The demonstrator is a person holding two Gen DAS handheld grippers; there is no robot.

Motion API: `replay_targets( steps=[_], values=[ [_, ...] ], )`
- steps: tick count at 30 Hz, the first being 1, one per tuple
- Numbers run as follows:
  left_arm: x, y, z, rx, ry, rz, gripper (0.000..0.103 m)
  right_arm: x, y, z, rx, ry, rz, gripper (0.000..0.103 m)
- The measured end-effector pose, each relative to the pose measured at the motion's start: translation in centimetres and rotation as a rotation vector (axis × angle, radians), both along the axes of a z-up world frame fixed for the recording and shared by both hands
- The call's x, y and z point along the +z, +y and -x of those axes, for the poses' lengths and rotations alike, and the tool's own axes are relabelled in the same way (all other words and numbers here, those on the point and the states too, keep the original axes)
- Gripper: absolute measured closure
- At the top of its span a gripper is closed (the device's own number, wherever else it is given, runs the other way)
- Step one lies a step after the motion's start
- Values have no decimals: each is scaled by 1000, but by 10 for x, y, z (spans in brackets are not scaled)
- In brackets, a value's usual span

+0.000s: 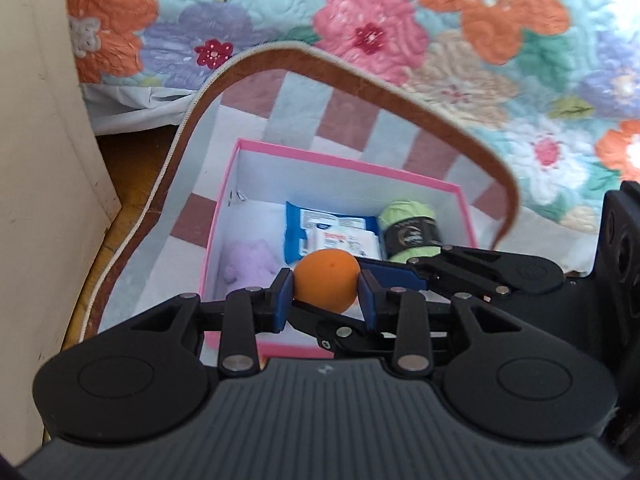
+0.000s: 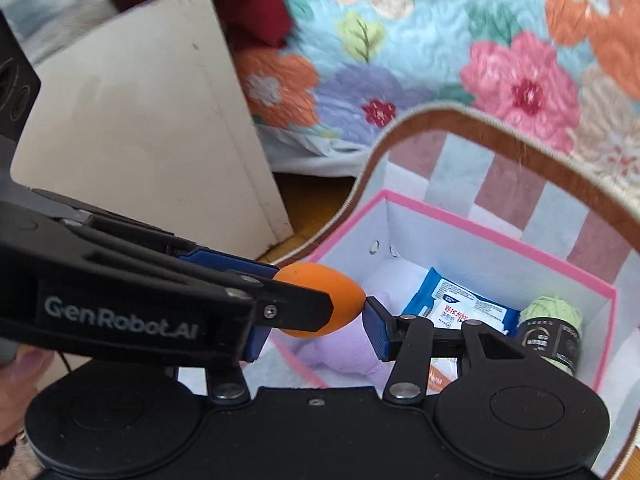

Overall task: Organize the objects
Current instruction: 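Carry the sponge into the pink box and open the left gripper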

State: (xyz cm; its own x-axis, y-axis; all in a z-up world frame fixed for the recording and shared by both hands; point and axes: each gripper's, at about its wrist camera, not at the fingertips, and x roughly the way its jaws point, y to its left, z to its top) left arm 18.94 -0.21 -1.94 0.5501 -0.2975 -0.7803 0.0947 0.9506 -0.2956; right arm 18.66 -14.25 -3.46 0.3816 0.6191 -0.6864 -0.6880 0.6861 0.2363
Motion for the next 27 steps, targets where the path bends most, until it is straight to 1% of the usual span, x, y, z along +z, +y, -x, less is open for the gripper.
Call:
replay_targets(
  steps=[2, 4, 6, 8, 9, 11, 13, 14, 15, 17, 19, 21, 23, 25, 26, 27],
  values=[
    [-16, 1, -11, 11, 25, 21, 69, -13, 2, -11, -20, 24, -4, 48],
    [-29, 2, -21, 16, 42, 38, 69, -25, 6, -20, -11, 40, 22, 48],
    [-41, 0, -31, 18, 58, 42, 69, -36, 10, -25, -11, 17, 52, 48],
    [-52, -4, -39, 25, 60, 47, 69, -45, 13, -33, -20, 26, 74, 48],
    [-56, -5, -42, 31, 62, 51, 69, -49, 14, -38, -25, 31, 80, 46],
    [-67, -6, -50, 75, 88, 70, 68, -57, 17, -46, -9, 12, 114, 46],
    [-78, -7, -56, 128, 121, 89, 69, -64, 19, -49, 15, -19, 149, 42],
    [-81, -8, -58, 137, 128, 94, 69, -68, 20, -50, 16, -23, 158, 41],
    [-83, -9, -59, 140, 128, 99, 69, -70, 19, -51, 9, -19, 157, 38],
    [-84, -13, -57, 140, 123, 75, 69, -75, 15, -52, -21, -6, 139, 37],
    [-80, -15, -53, 129, 103, 55, 67, -75, 6, -50, -44, 7, 106, 37],
    [-76, -14, -49, 140, 88, 43, 66, -72, -6, -49, -54, 32, 67, 35],
    [-70, -11, -46, 149, 70, 60, 63, -69, -15, -48, -78, 39, 57, 34],
    [-64, -8, -41, 154, 74, 63, 62, -64, -24, -46, -99, 48, 38, 34],
    [-61, -8, -36, 147, 82, 43, 61, -60, -30, -44, -108, 62, 21, 34],
    [-57, -9, -31, 145, 98, -9, 61, -57, -34, -42, -116, 84, 12, 34]
  ],
)
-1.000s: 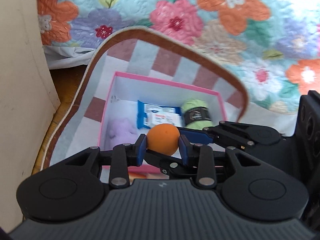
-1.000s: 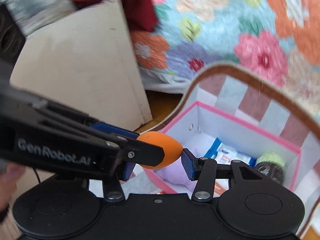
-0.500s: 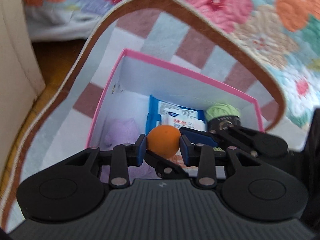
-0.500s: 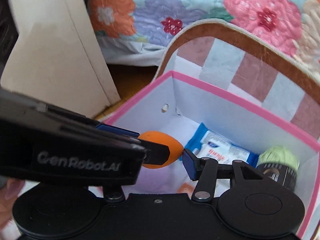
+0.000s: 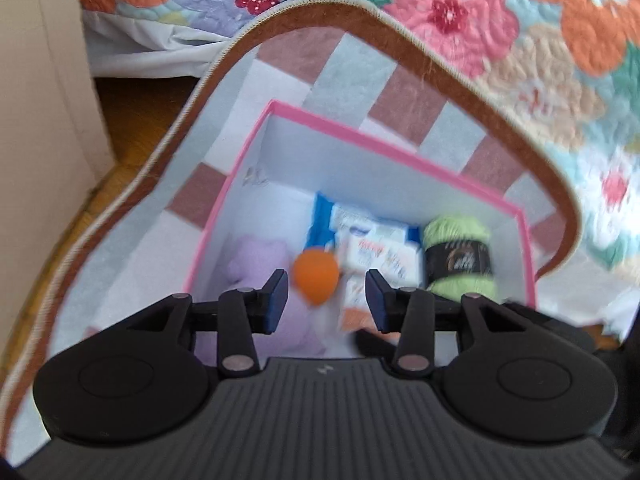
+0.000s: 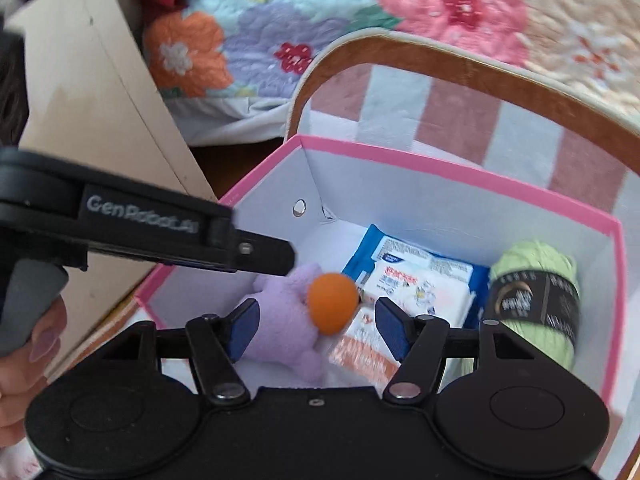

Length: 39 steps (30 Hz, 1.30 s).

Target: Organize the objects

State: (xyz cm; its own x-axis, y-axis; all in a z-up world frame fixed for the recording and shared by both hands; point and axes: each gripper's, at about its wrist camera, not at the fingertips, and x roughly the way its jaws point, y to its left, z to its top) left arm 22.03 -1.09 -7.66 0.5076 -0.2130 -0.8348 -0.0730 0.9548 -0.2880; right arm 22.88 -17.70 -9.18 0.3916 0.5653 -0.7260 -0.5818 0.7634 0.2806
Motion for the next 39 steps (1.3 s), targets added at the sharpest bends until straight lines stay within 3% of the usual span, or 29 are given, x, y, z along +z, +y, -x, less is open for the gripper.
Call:
replay_targets(
  steps=[2, 3, 8, 14, 22, 30, 34, 39],
  values=[
    [8, -2, 15, 0, 18, -104, 61, 7, -6, 8, -7, 19, 8, 34],
    [12, -1, 24, -14, 11, -117, 59, 11, -10, 15, 4, 9, 4, 34],
    [36, 8, 70, -57, -4, -120, 54, 39, -20, 55, 39, -10, -8, 34],
    [50, 26, 123, -143, -66, -68, 44, 63, -35, 115, 77, -28, -111, 34],
    [1, 48, 133, -83, -23, 19, 40, 47, -38, 151, 67, -59, -44, 33],
    [-53, 33, 122, -22, 7, 162, 40, 11, -33, 140, 11, -102, 69, 33],
    [-79, 22, 116, -12, 5, 188, 49, -17, -26, 122, 34, -55, 101, 33],
    [-97, 19, 113, 0, -28, 262, 50, -45, -24, 106, 31, -30, 123, 33]
  ],
)
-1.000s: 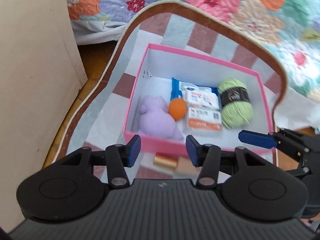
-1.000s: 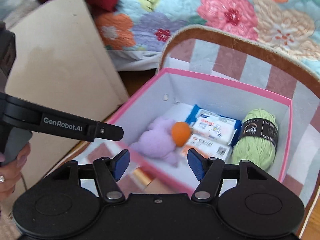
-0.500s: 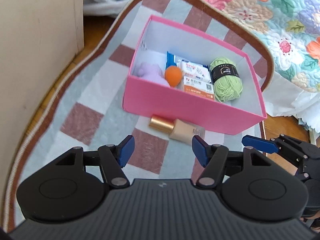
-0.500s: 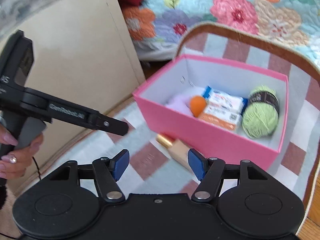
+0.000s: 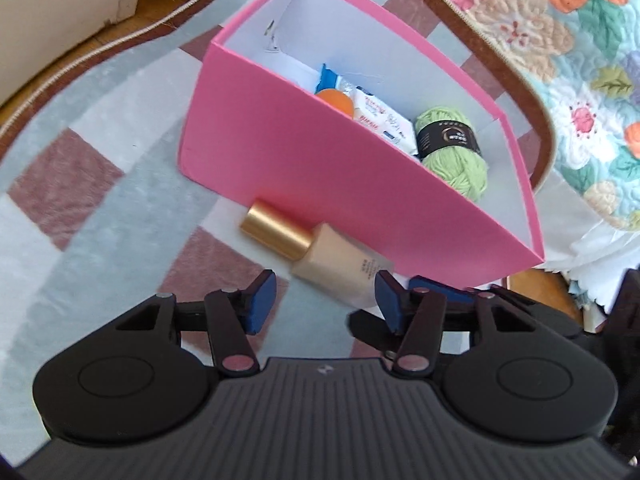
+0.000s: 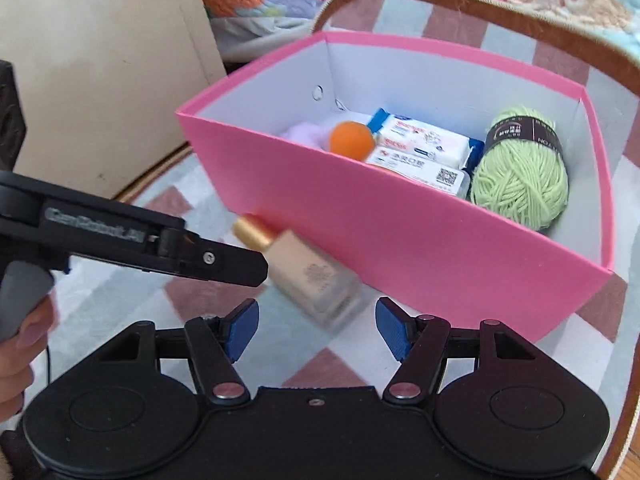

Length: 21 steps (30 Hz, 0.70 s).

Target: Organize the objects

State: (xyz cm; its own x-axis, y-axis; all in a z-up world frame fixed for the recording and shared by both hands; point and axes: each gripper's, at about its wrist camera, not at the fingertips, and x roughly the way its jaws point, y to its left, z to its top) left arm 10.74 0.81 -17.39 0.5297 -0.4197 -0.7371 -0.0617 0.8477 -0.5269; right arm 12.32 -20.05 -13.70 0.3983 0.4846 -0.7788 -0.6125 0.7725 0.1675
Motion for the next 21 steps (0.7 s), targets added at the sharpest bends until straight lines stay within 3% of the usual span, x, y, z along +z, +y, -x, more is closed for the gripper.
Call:
replay_targets(
  steps=[11, 21],
  values=[
    [-23, 0, 6, 5, -29, 41, 62, -25, 30, -4, 119, -74, 124, 33],
    [-19, 4, 16, -2, -33, 95, 63, -20, 31, 13, 159, -55, 107, 35]
  ],
)
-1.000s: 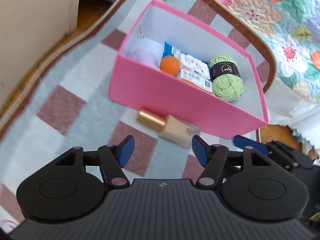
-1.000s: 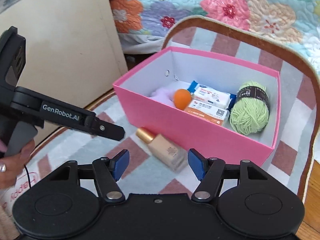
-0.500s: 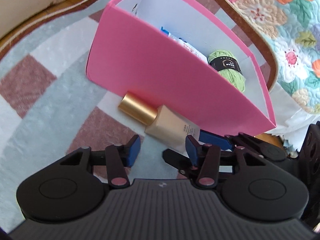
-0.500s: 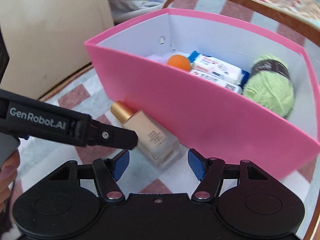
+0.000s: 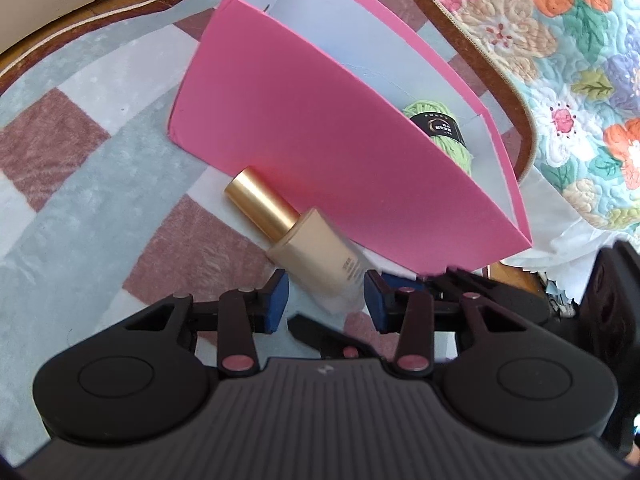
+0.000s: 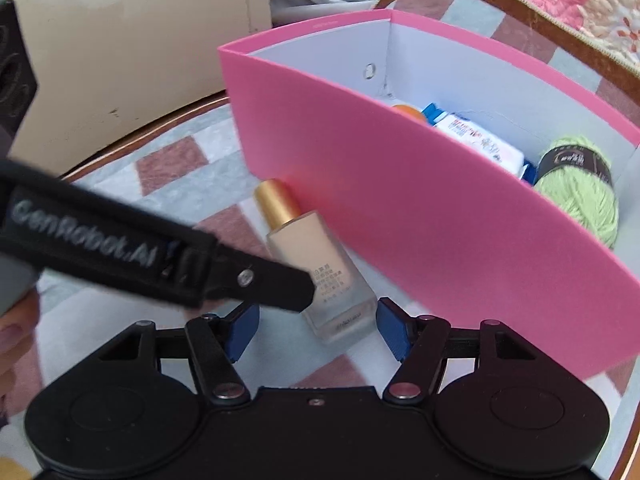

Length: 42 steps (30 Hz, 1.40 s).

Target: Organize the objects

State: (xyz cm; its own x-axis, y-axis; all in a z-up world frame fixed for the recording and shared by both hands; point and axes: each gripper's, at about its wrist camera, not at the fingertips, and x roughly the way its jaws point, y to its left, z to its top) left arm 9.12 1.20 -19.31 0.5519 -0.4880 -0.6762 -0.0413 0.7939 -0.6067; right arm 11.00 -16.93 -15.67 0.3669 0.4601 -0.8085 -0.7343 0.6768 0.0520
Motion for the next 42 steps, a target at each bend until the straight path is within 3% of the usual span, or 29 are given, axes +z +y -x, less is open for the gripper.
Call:
replay_targets(
  steps=[5, 8, 12, 16, 17, 21, 26, 31, 42],
  values=[
    [-1, 2, 1, 15, 7, -57, 62, 4, 2, 19, 36, 72, -27, 39],
    [-2, 5, 2, 17, 18, -39, 62, 4, 3, 25, 14, 120, -59, 39],
    [-1, 5, 2, -10, 26, -24, 68, 2, 3, 22, -20, 111, -72, 39],
    [0, 3, 5, -38, 72, 4, 69, 1, 7, 19, -32, 83, -19, 61],
    [1, 1, 6, -52, 86, 14, 69, 3, 6, 19, -44, 90, -11, 62],
    [6, -8, 9, -100, 144, 46, 69, 5, -10, 17, -169, 214, -58, 62],
    [9, -25, 13, -143, 175, 36, 64, -4, -55, 23, -414, 458, -254, 62],
    [-6, -31, 19, -143, 223, 45, 64, -17, -82, 28, -521, 598, -379, 63],
    [-1, -41, 24, -159, 216, -12, 67, -10, -79, 41, -463, 512, -338, 62]
  ],
)
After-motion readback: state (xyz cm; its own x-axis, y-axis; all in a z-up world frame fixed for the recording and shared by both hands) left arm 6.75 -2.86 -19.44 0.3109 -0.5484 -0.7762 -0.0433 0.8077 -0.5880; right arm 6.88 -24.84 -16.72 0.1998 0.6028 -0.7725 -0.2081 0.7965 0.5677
